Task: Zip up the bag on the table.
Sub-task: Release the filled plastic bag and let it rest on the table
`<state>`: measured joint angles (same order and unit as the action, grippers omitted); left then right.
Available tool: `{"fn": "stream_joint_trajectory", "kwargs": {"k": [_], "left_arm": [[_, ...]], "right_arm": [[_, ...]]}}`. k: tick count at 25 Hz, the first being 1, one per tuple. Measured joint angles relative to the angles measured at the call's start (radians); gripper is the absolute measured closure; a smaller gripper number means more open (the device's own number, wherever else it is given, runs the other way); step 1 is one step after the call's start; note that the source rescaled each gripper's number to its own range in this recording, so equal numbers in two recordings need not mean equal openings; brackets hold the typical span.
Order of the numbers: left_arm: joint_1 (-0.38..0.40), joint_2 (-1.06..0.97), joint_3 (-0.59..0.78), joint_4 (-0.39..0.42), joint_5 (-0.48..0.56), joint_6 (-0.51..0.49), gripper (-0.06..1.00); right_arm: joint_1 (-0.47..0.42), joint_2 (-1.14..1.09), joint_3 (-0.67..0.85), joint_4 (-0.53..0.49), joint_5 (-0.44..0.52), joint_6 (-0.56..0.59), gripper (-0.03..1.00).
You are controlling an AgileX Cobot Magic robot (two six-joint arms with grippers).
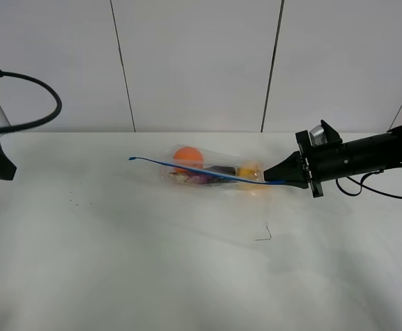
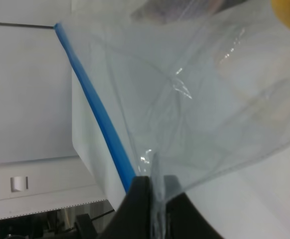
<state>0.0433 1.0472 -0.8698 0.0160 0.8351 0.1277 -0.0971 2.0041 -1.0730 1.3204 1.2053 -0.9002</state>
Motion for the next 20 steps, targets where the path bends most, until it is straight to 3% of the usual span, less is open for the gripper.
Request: {"fn": "stream_joint_trajectory", "kwargs": {"k": [10,20], "left_arm": [[0.000,-0.450,0.212,-0.025,0.012,0.000,-0.05],[0.000,-0.814,0.301,-0.054,0.164,0.000,-0.05]], "right_arm": [[0.000,0.000,0.000,0.000,0.000,-0.004,0.97],[0.000,0.000,0.000,0.000,0.000,-0.004,0.97]]}}
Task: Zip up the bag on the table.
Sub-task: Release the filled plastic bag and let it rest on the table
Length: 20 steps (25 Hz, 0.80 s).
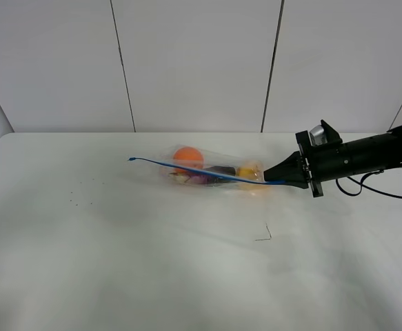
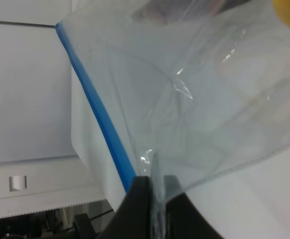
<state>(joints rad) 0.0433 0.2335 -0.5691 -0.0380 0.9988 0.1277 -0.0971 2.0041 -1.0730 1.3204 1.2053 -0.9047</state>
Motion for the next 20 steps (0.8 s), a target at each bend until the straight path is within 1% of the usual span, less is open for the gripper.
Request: {"fn": "stream_joint_trajectory", "kwargs": {"k": [4,10,15,20], "left_arm": [[0.000,-0.120,0.043,-0.043,0.018,0.000,-0.05],[0.000,-0.232,0.061,-0.046,0.040,0.000,-0.05],[0.000,-0.236,0.069,-0.050,0.055,0.023,-0.05],[0.000,-0.236,0.069,-0.050,0.055,0.024,-0.05]], "right_arm": [[0.000,0.000,0.000,0.000,0.000,0.000,0.97],[0.000,0.000,0.000,0.000,0.000,-0.003,0.97],[0.000,0.000,0.000,0.000,0.000,-0.003,0.97],[0.000,0.000,0.000,0.000,0.000,-0.004,0.97]]}}
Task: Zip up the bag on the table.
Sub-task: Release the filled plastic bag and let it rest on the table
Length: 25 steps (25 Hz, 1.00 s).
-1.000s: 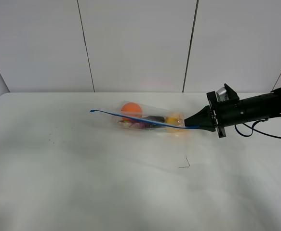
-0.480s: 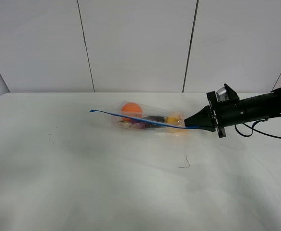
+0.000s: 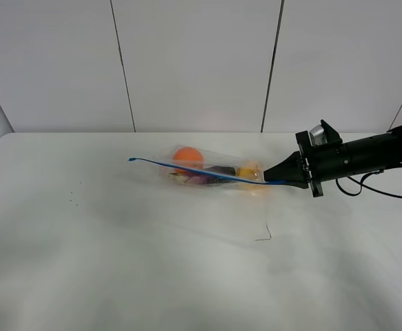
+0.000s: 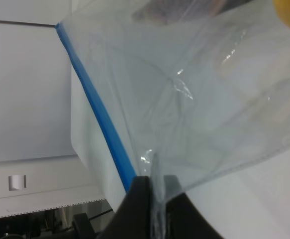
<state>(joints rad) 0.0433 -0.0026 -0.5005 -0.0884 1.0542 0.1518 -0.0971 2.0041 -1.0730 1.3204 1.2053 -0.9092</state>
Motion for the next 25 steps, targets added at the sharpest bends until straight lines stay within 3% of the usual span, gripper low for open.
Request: {"fn": "stream_joint_trajectory", "kwargs": {"k": [10,12,13,15,17,19,25], "left_arm": [[0.000,0.000,0.000,-0.001,0.000,0.001,-0.05],[0.000,0.000,0.000,0.000,0.000,0.001,-0.05],[0.000,0.000,0.000,0.002,0.000,0.001,-0.05],[0.000,0.000,0.000,0.003,0.000,0.001,-0.05],[0.000,0.000,0.000,0.004,0.000,0.001,-0.05],[0.000,0.000,0.000,0.004,0.000,0.001,-0.05],[0.000,0.000,0.000,0.005,0.000,0.001,-0.05]], "right_arm": [[0.000,0.000,0.000,0.000,0.000,-0.014,0.94],[0.000,0.000,0.000,0.000,0.000,-0.017,0.81],[0.000,0.000,0.000,0.000,0.000,-0.019,0.65],[0.000,0.000,0.000,0.000,0.000,-0.024,0.25],[0.000,0.000,0.000,0.000,0.000,-0.030,0.07],[0.000,0.000,0.000,0.000,0.000,-0.040,0.00],[0.000,0.000,0.000,0.000,0.000,-0.059,-0.03]]}}
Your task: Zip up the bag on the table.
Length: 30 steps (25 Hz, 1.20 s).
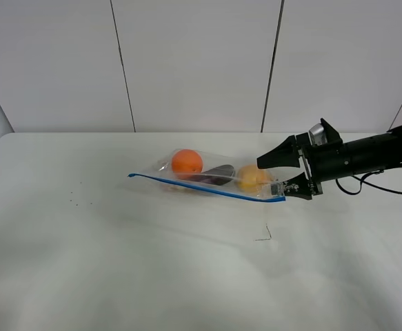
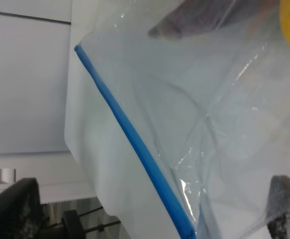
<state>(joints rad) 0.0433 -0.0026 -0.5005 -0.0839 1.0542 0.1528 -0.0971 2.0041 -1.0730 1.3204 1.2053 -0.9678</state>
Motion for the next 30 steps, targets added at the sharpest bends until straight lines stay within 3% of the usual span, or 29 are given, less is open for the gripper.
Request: {"fn": "stream_joint_trajectory", "kwargs": {"k": [7,11,15,21,24,27,30], "left_arm": [[0.000,0.000,0.000,0.001,0.000,0.000,-0.05],[0.000,0.000,0.000,0.001,0.000,0.000,-0.05],[0.000,0.000,0.000,0.001,0.000,0.000,-0.05],[0.000,0.000,0.000,0.001,0.000,0.000,-0.05],[0.000,0.000,0.000,0.001,0.000,0.000,-0.05],[0.000,0.000,0.000,0.001,0.000,0.000,-0.05],[0.000,0.000,0.000,0.001,0.000,0.000,-0.05]], "right_arm": [[0.000,0.000,-0.007,0.043,-0.003,0.008,-0.03],[0.000,0.000,-0.070,-0.053,-0.006,0.046,-0.03],[0.000,-0.005,-0.154,-0.252,-0.057,0.175,-0.03],[0.000,-0.128,-0.173,-0.714,-0.236,0.426,-0.03],[0.000,-0.230,-0.173,-0.911,-0.271,0.550,-0.03],[0.000,-0.341,-0.173,-1.037,-0.284,0.616,-0.03],[0.000,-0.444,-0.173,-1.090,-0.268,0.643,-0.03]]}}
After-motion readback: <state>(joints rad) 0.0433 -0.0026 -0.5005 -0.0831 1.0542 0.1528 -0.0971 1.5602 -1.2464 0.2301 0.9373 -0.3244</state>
